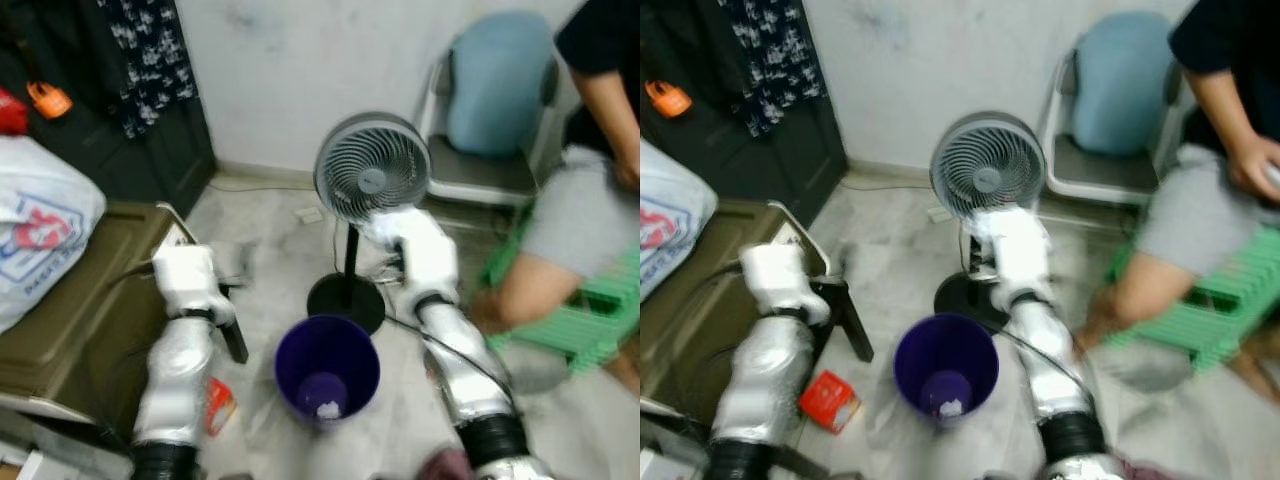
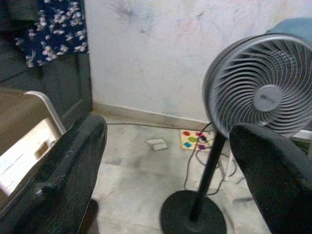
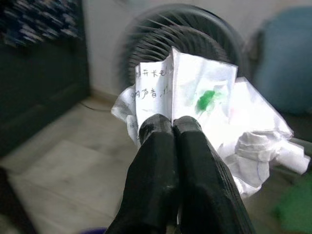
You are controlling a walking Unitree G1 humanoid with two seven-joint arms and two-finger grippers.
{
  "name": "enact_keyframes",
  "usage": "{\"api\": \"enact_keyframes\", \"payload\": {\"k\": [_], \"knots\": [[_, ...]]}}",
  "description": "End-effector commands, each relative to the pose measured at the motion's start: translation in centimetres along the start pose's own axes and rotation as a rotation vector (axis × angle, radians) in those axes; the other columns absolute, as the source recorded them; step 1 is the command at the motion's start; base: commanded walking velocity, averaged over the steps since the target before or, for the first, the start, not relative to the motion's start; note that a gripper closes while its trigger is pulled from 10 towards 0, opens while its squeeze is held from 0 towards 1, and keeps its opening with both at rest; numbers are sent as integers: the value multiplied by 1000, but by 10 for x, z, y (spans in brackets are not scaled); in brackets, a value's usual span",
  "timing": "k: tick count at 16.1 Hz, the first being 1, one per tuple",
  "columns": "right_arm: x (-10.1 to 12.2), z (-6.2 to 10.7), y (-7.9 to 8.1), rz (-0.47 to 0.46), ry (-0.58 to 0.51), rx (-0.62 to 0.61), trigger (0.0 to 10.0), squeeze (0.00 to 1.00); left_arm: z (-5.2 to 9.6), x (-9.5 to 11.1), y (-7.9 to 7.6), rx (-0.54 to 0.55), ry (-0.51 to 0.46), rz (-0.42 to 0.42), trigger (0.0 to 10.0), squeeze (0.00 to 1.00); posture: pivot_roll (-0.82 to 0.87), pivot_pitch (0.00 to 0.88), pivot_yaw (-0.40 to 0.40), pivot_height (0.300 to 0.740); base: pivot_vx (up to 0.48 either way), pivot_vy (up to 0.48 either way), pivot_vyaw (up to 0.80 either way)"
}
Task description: Clean up the room
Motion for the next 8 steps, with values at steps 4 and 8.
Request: {"api": "enact_keyframes", "payload": {"k": [4, 8], "knots": [[5, -5, 15, -11, -21, 22, 10000, 0, 0, 5, 16, 14, -22, -53, 10000, 0, 40, 0, 6, 740, 66, 0, 0], [-5, -8, 18, -48, 29, -23, 10000, 0, 11, 8, 34, -68, -26, -201, 10000, 0, 94, 0, 5, 740, 0, 0, 0]]}}
Point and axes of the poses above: a point about 5 cm out from each wrist's last joint towards the gripper, its own z axis pointing back from the gripper into the wrist, its own x axis along the axis of the wrist's last joint, y = z × x, the point moved 1 cm from there along -z, pointing out of the wrist towards the gripper, and after that the axes turned 9 degrees about -z, right-handed, at the moved point
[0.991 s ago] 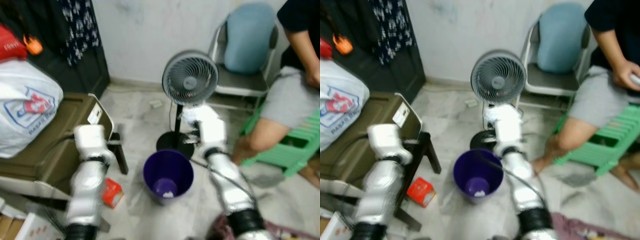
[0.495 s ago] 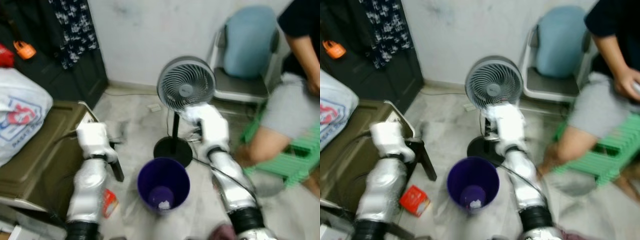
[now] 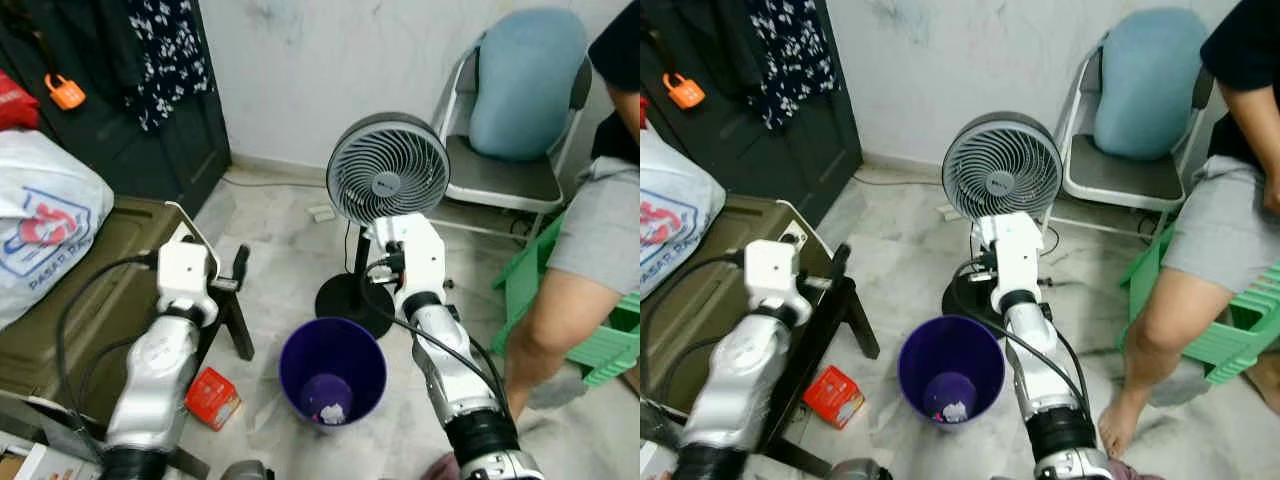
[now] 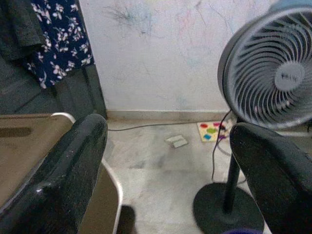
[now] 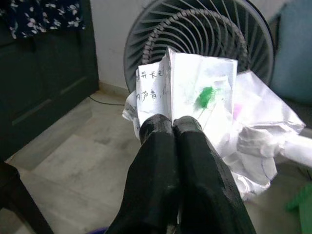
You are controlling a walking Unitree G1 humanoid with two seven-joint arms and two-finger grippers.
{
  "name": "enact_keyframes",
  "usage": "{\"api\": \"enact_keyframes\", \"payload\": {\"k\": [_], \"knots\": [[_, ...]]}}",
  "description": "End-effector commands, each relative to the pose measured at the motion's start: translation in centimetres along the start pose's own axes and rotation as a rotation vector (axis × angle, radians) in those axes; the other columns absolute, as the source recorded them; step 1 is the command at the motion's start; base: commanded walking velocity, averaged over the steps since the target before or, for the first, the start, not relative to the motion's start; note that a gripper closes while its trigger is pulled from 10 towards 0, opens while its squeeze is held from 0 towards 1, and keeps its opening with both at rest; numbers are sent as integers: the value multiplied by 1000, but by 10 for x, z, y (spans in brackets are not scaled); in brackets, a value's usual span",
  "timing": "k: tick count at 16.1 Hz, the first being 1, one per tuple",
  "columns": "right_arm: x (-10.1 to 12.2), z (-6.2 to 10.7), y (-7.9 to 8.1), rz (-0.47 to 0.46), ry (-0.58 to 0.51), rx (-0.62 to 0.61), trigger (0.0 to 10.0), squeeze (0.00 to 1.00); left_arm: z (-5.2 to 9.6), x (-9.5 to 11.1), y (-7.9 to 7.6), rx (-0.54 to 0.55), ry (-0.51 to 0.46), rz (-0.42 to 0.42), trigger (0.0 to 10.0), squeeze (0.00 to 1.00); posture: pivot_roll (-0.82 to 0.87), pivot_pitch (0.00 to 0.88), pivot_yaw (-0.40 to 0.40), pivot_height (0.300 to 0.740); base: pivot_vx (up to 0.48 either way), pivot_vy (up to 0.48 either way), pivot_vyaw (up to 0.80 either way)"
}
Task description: Clean up the room
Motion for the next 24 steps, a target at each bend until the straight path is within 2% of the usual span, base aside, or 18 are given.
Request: {"api": "enact_keyframes", "payload": {"k": [1, 2, 3, 4, 6, 9, 11, 12, 15, 20, 24], "knots": [[1, -4, 3, -14, 11, -10, 10000, 0, 2, 3, 7, 1, -9, -17, 10000, 0, 94, 0, 5, 740, 0, 0, 0], [-5, -7, 4, -23, 49, -40, 10000, 0, 8, 1, 14, -16, 1, -50, 10000, 0, 125, 0, -8, 740, 0, 0, 0], [-11, -8, 5, -58, 88, -72, 10000, 0, 15, 4, 18, -45, 4, -129, 10000, 0, 141, 0, -14, 740, 0, 0, 0], [-14, -9, 6, -68, 104, -79, 10000, 0, 19, 10, 19, -54, -6, -163, 10000, 0, 163, 7, -15, 740, 0, 0, 0], [-19, -10, 6, -61, 112, -85, 10000, 0, 31, 22, 17, -74, -26, -174, 10000, 0, 199, 44, -11, 740, 0, 0, 0], [-33, -8, 7, -68, 167, -137, 10000, 0, 57, 21, 5, -272, -22, -261, 10000, 0, 216, 110, 11, 740, 0, 0, 0], [-42, -6, 6, -37, 207, -186, 10000, 0, 57, 29, 2, -324, -19, -260, 10000, 0, 235, 151, 35, 740, 0, 0, 0], [-46, -5, 6, -50, 216, -205, 10000, 0, 58, 35, 2, -326, -21, -257, 10000, 0, 242, 163, 43, 740, 0, 0, 0], [-50, -4, 7, -49, 225, -227, 10000, 0, 68, 40, 0, -342, -2, -236, 10000, 0, 276, 210, 80, 740, 0, 0, 0], [-48, -10, 14, -63, 206, -240, 10000, 0, 98, 41, -13, -366, 86, -187, 10000, 0, 325, 261, 144, 740, 0, 0, 0], [-42, -14, 21, -129, 181, -222, 10000, 0, 94, 44, -6, -364, 101, -189, 10000, 0, 328, 265, 168, 740, 0, 0, 0]]}}
Point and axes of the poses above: a point about 5 cm out from each wrist's last joint towards the gripper, its own z axis pointing back from the gripper into the wrist, its own x axis along the axis of the wrist's last joint, y = z × x, the point moved 1 cm from there along -z, pointing out of the wrist towards the gripper, and after that the axes turned 9 degrees about -z, right-handed, at the moved point
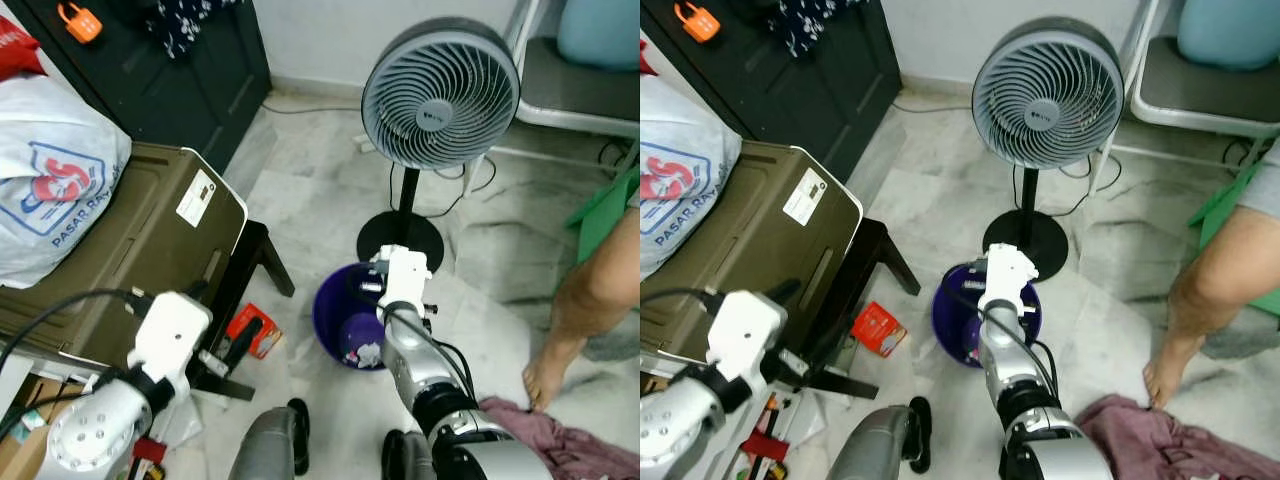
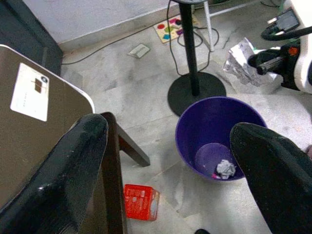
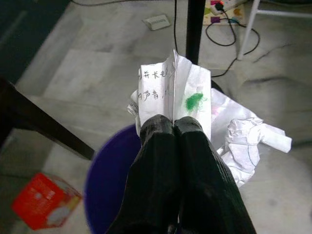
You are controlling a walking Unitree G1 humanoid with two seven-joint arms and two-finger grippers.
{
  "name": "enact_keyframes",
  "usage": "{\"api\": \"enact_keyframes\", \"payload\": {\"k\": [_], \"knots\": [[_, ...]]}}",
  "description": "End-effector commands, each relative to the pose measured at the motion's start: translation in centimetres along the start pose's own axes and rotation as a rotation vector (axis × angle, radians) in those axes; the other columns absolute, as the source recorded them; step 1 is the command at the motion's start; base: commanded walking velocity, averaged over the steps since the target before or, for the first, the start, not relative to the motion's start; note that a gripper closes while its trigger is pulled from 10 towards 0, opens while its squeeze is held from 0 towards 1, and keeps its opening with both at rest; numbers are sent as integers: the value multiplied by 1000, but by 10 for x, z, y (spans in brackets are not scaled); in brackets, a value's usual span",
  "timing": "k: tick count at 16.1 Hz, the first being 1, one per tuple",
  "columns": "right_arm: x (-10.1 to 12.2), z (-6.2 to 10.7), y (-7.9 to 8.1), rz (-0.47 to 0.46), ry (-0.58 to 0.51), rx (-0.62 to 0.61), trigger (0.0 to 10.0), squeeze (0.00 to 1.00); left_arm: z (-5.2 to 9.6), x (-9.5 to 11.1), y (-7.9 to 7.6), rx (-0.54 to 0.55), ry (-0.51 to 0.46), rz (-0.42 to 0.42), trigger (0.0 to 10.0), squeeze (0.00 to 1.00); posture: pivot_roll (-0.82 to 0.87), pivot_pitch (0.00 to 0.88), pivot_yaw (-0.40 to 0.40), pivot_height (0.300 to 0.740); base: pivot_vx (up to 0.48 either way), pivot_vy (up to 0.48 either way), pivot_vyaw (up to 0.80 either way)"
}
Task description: Clean up the room
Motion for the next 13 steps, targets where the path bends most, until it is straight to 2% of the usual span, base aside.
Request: {"api": "enact_keyframes", "payload": {"k": [1, 3, 6, 7, 8, 13], "knots": [[-10, 5, 12, -29, 44, 34, 10000, 0, 4, -3, 4, 7, 33, -10, 10000, 0, 328, 266, 169, 740, 0, 0, 0], [-25, 9, 11, -12, 102, 35, 10000, 0, 3, -2, 4, 3, 38, -7, 10000, 0, 327, 267, 171, 740, 0, 0, 0], [-21, 6, 8, -29, 94, 25, 10000, 0, 3, -2, 3, -4, 42, -3, 10000, 0, 326, 267, 171, 740, 0, 0, 0], [-20, 6, 8, -37, 90, 22, 10000, 745, 3, -2, 3, -5, 46, -1, 10000, 0, 326, 267, 172, 740, 0, 0, 0], [-20, 6, 8, -39, 89, 23, 10000, 1000, 3, -2, 3, -5, 48, -2, 10000, 0, 330, 266, 173, 740, 0, 0, 0], [-16, 4, 12, -42, 70, 37, 10000, 1000, 2, -3, 5, 2, 54, -6, 10000, 0, 330, 258, 177, 740, 0, 0, 0]]}}
Point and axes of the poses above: a point about 5 cm out from each wrist's last joint towards the gripper, its own z axis pointing back from the gripper into the wrist, its own x axis along the axis of the wrist's last joint, y = z × x, the point moved 1 cm from there along -z, pointing out of the wrist towards the gripper, and after that the axes turned 9 degrees about -z, right-handed, at the moved point
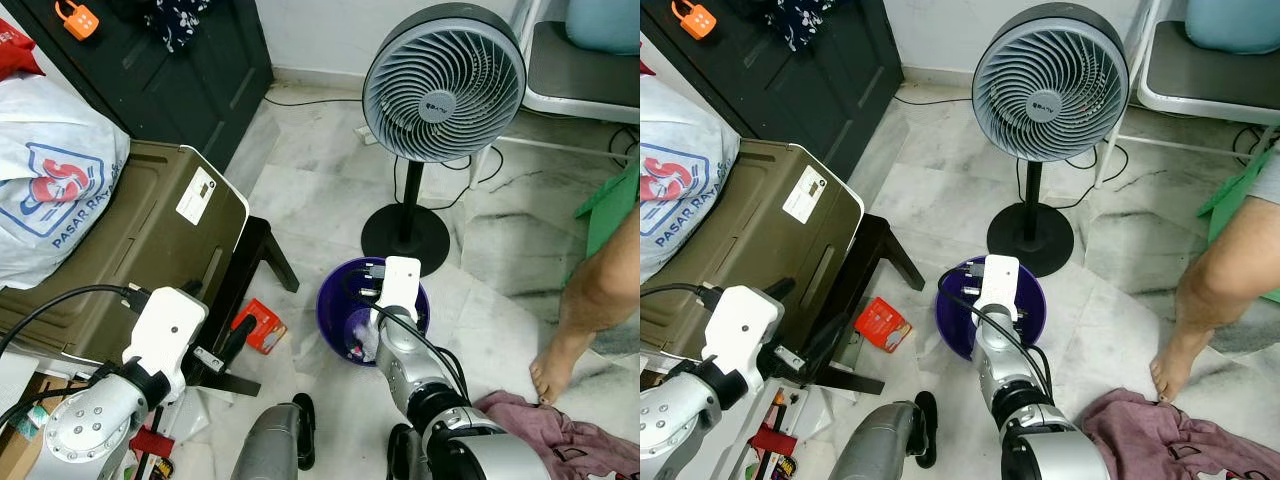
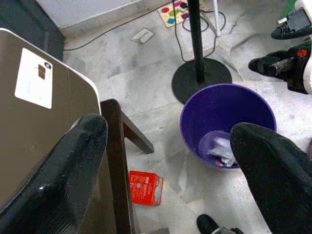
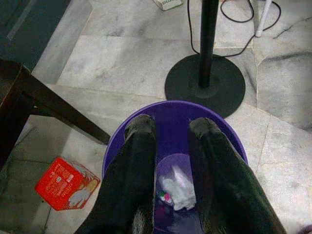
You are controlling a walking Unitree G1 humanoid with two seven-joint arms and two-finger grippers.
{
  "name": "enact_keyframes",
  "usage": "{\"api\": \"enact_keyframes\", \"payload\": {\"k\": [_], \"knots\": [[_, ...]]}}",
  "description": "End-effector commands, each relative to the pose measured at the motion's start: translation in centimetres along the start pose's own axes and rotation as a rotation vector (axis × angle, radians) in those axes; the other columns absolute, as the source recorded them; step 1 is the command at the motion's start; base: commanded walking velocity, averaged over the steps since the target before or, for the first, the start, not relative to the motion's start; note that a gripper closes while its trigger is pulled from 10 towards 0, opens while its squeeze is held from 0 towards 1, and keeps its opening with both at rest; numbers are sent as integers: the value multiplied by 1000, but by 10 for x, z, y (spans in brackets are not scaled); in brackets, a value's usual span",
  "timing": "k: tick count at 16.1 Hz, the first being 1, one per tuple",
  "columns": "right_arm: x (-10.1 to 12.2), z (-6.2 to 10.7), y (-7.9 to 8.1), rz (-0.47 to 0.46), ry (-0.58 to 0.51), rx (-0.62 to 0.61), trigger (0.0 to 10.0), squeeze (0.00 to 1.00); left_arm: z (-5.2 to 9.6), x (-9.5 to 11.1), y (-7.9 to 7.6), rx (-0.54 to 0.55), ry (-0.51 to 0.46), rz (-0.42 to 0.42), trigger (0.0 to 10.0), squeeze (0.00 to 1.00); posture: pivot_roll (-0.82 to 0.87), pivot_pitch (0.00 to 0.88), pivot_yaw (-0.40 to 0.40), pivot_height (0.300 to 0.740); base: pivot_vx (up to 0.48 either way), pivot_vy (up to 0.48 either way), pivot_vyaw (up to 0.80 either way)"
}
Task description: Clean up the room
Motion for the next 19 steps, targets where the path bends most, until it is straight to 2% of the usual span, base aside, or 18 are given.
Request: {"api": "enact_keyframes", "payload": {"k": [1, 4, 6, 9, 11, 12, 13, 14, 16, 19], "knots": [[-1, 1, 9, -22, 10, 25, 10000, 1000, 2, -3, 2, 7, 19, -13, 10000, 0, 326, 253, 175, 740, 0, 0, 0], [18, -6, 13, -14, -41, 71, 10000, 1000, -13, -1, 5, 41, -11, -17, 10000, 0, 285, 214, 157, 740, 0, 0, 0], [21, -8, 10, -6, -44, 82, 10000, 1000, -23, 0, 7, 66, -34, -19, 10000, 0, 249, 178, 141, 740, 0, 0, 0], [35, -7, -11, 89, -93, 164, 10000, 1000, -54, 7, 18, 160, -109, 59, 10000, 0, 140, 83, 109, 740, 0, 0, 0], [45, -2, -17, 106, -135, 179, 10000, 1000, -65, 5, 22, 201, -118, 93, 10000, 0, 103, 48, 100, 740, 0, 0, 0], [56, 11, -18, 105, -196, 184, 10000, 1000, -75, 3, 22, 230, -131, 141, 10000, 0, 58, 4, 93, 740, 0, 0, 0], [60, 18, -18, 106, -221, 195, 10000, 1000, -80, 3, 21, 239, -137, 165, 10000, 0, 46, 0, 91, 740, 0, 0, 0], [67, 32, -18, 158, -307, 236, 10000, 1000, -85, 5, 15, 241, -162, 186, 10000, 0, 23, 0, 86, 740, 0, 0, 0], [73, 40, -35, 108, -355, 166, 10000, 1000, -94, 6, 14, 266, -184, 203, 10000, 0, -17, 0, 64, 740, 0, 0, 0], [90, 47, -41, 95, -435, 110, 10000, 1000, -101, 2, 17, 299, -183, 230, 10000, 0, -44, 0, 54, 740, 0, 0, 0]]}}
Point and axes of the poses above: a point about 5 cm out from each wrist's last joint towards the gripper, its own z axis pointing back from the gripper into the wrist, its own x axis along the axis of the wrist's last joint, y = z × x, the point moved 1 cm from there along -z, pointing out of the wrist towards the gripper, and after that the axes turned 9 degrees about -z, right-handed, at the moved point
